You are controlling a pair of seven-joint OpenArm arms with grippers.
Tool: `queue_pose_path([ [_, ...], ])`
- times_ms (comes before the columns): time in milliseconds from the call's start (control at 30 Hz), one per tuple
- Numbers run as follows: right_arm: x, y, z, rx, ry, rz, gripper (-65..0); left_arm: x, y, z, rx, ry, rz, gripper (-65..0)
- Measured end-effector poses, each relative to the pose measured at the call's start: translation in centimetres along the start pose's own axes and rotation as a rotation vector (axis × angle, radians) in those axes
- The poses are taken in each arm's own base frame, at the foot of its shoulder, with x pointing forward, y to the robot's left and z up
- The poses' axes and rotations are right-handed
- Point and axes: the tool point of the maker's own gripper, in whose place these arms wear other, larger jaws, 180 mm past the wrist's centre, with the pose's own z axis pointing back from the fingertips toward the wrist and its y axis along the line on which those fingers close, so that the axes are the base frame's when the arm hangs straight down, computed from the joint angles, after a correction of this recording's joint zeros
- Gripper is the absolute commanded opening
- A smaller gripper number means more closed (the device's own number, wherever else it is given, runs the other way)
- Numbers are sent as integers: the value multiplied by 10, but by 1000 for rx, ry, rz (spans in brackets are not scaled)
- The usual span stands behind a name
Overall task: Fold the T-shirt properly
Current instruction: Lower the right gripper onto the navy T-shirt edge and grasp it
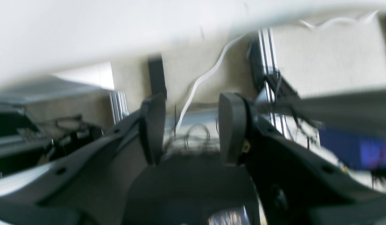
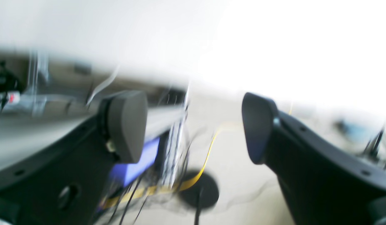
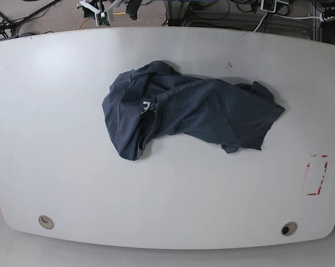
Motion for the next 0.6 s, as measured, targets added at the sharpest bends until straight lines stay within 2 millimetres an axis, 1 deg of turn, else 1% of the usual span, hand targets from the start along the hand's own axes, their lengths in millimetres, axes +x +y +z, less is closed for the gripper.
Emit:
queue_pose_path([
  [67,11,-4,-7,-4,-24,14,-205,12,1,-7,10,-37,10,-399],
  [133,22,-7,-12,-10,-52,21,-205,20,-1,-10,22,-61,32,-399],
  [267,51,-11,-26,-12,-124,39,-205,26,-8,-15,19,-74,63,-399],
  [333,68,-13,-31,-15,-172,48,-205,31,-7,-19,22,-87,64,-399],
  [400,78,-17,-35,-16,-188,67,-205,35,-5,-21,29,-101,64,-399],
  [567,110,-30,-41,-31,-259,131,-201,40,-23,-23,-21,-111,69,-399],
  [600,120,-33,-44,-37,-282,139,-203,42,-26,-24,-28,-118,72,-399],
])
